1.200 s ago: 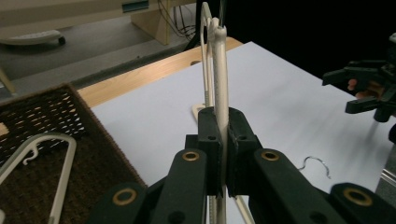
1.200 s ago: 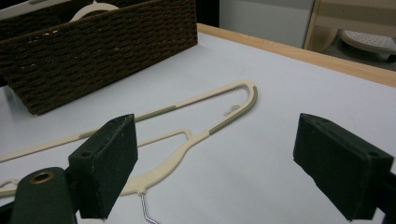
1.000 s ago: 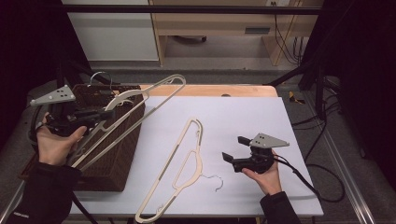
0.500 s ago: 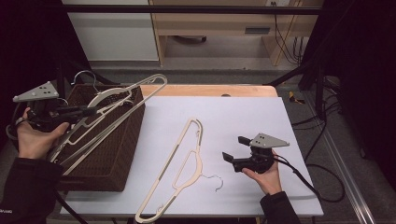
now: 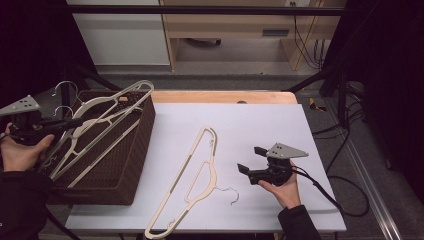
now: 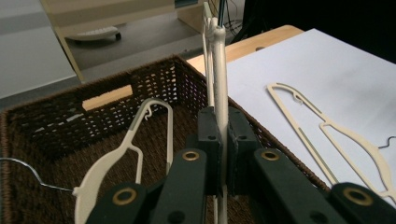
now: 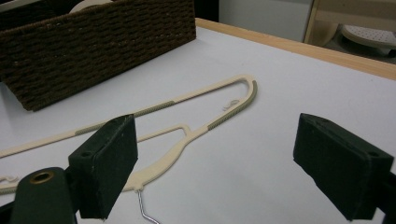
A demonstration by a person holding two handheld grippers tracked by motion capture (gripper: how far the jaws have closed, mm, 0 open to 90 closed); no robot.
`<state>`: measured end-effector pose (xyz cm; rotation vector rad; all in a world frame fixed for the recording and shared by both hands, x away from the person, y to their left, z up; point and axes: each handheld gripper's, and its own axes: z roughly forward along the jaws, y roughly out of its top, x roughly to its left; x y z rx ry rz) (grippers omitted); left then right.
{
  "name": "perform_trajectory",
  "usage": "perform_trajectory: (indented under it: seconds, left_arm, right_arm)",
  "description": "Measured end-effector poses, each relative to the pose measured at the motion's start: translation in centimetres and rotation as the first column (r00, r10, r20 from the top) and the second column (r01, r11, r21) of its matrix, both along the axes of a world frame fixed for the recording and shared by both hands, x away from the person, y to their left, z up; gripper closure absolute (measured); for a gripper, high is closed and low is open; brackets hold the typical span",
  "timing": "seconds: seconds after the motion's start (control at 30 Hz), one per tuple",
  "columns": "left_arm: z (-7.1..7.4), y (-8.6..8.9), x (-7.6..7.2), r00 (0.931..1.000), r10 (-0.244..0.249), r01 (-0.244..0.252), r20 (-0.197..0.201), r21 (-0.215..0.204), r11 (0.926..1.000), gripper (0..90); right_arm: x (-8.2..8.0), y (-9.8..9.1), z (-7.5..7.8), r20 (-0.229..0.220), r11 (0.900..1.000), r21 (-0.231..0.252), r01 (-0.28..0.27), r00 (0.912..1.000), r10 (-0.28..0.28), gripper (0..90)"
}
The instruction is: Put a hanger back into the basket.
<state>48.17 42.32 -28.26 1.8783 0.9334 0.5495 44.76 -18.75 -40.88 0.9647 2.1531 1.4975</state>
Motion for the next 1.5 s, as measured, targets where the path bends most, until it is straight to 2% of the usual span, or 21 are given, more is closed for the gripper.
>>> perform_trajectory:
  seconds: [0.17, 0.3, 0.4, 0.53, 0.6, 0.7, 0.77, 0.8, 0.83, 0.87, 0.9, 0.93, 0.97, 1.0, 1.03, 1.13, 1.17, 1.27, 1.37, 1.47, 1.5]
  left_arm:
    - [-0.5, 0.7, 0.5, 0.9992, 0.039, -0.039, -0.011, -0.001, 0.9992, 86.3]
    - [-1.7, 1.4, 1.2, 0.9979, 0.056, -0.056, -0.031, -0.002, 0.9984, 86.3]
    - [-3.7, 2.0, 1.6, 0.9949, 0.067, -0.067, -0.075, 0.002, 0.9977, 86.3]
    - [-4.9, 2.1, 1.7, 0.9915, 0.078, -0.079, -0.104, -0.004, 0.9968, 86.3]
    - [-5.6, 1.9, 1.9, 0.9878, 0.079, -0.078, -0.135, 0.006, 0.9969, 86.3]
    - [-6.1, 1.5, 2.1, 0.9845, 0.085, -0.083, -0.153, 0.024, 0.9963, 86.2]
    - [-7.0, 1.0, 2.6, 0.9722, 0.110, -0.096, -0.207, 0.076, 0.9925, 85.8]
    - [-7.0, 1.0, 2.6, 0.9722, 0.110, -0.096, -0.207, 0.076, 0.9925, 85.7]
    - [-7.7, 0.7, 2.9, 0.9639, 0.140, -0.123, -0.226, 0.090, 0.9883, 85.4]
    - [-7.7, 0.7, 2.9, 0.9639, 0.140, -0.123, -0.226, 0.090, 0.9883, 85.3]
    - [-8.0, 0.4, 3.2, 0.9547, 0.167, -0.146, -0.246, 0.102, 0.9840, 84.6]
    - [-8.0, 0.4, 3.2, 0.9547, 0.167, -0.146, -0.246, 0.102, 0.9840, 84.3]
    - [-8.0, 0.2, 3.3, 0.9499, 0.188, -0.160, -0.250, 0.129, 0.9787, 83.5]
    - [-8.2, 0.2, 3.4, 0.9360, 0.248, -0.200, -0.250, 0.201, 0.9590, 80.3]
    - [-8.2, 0.3, 3.3, 0.9303, 0.264, -0.215, -0.255, 0.203, 0.9553, 76.1]
    - [-8.1, 1.0, 3.0, 0.9254, 0.282, -0.237, -0.253, 0.194, 0.9519, 71.0]
    - [-8.0, 1.3, 2.8, 0.9243, 0.287, -0.246, -0.252, 0.180, 0.9523, 71.0]
    - [-7.0, 2.1, 1.5, 0.9301, 0.300, -0.274, -0.212, 0.145, 0.9507, 58.2]
    - [-6.2, 2.4, 0.7, 0.9353, 0.301, -0.278, -0.186, 0.141, 0.9501, 50.6]
    - [-4.5, 2.4, -0.8, 0.9508, 0.278, -0.261, -0.137, 0.130, 0.9566, 46.4]
    - [-4.5, 2.4, -0.8, 0.9508, 0.278, -0.261, -0.137, 0.130, 0.9566, 44.7]
  right_arm:
    - [0.0, -0.1, 0.0, 0.002, 1.0000, -0.007, -0.005, 1.0000, 0.005, 13.8]
    - [0.0, 0.0, -0.1, 0.000, 1.0000, -0.007, -0.007, 1.0000, 0.007, 13.8]
    - [0.1, 0.0, -0.2, 0.001, 0.9999, -0.012, -0.007, 1.0000, 0.007, 13.8]
    - [0.1, 0.0, -0.2, -0.002, 0.9999, -0.013, -0.003, 1.0000, 0.003, 13.8]
    - [0.1, 0.1, -0.3, -0.005, 0.9999, -0.012, -0.003, 1.0000, 0.003, 13.9]
    - [0.1, 0.1, -0.3, -0.005, 0.9999, -0.011, -0.003, 1.0000, 0.003, 13.8]
    - [0.1, 0.0, -0.3, -0.004, 0.9999, -0.011, -0.004, 1.0000, 0.004, 13.9]
    - [0.1, 0.0, -0.2, -0.004, 0.9999, -0.011, -0.003, 1.0000, 0.003, 13.9]
    - [0.0, 0.0, -0.2, -0.004, 0.9999, -0.010, -0.003, 1.0000, 0.003, 13.9]
    - [0.0, 0.0, -0.2, -0.004, 0.9999, -0.010, -0.003, 1.0000, 0.003, 13.9]
    - [0.0, -0.1, -0.2, -0.001, 0.9999, -0.013, -0.008, 1.0000, 0.008, 13.9]
    - [0.0, -0.1, -0.2, 0.000, 0.9999, -0.015, -0.008, 1.0000, 0.008, 13.9]
    - [0.0, -0.1, -0.2, -0.002, 0.9999, -0.012, -0.007, 1.0000, 0.007, 13.8]
    - [0.0, -0.1, -0.2, -0.002, 0.9999, -0.012, -0.007, 1.0000, 0.007, 13.8]
    - [0.0, -0.1, -0.2, -0.002, 0.9999, -0.014, -0.008, 1.0000, 0.007, 13.8]
    - [0.0, -0.1, -0.1, 0.000, 1.0000, -0.009, -0.003, 1.0000, 0.003, 13.8]
    - [0.0, -0.1, -0.1, 0.000, 1.0000, -0.009, -0.003, 1.0000, 0.003, 13.8]
    - [0.0, -0.2, 0.0, 0.001, 1.0000, -0.005, 0.000, 1.0000, 0.000, 13.8]
    - [-0.1, -0.2, 0.0, 0.000, 1.0000, -0.007, -0.003, 1.0000, 0.003, 13.8]
    - [-0.1, -0.2, 0.0, 0.000, 1.0000, -0.008, -0.003, 1.0000, 0.003, 13.7]
    - [0.0, -0.2, -0.1, 0.000, 0.9999, -0.010, -0.001, 1.0000, 0.001, 13.7]
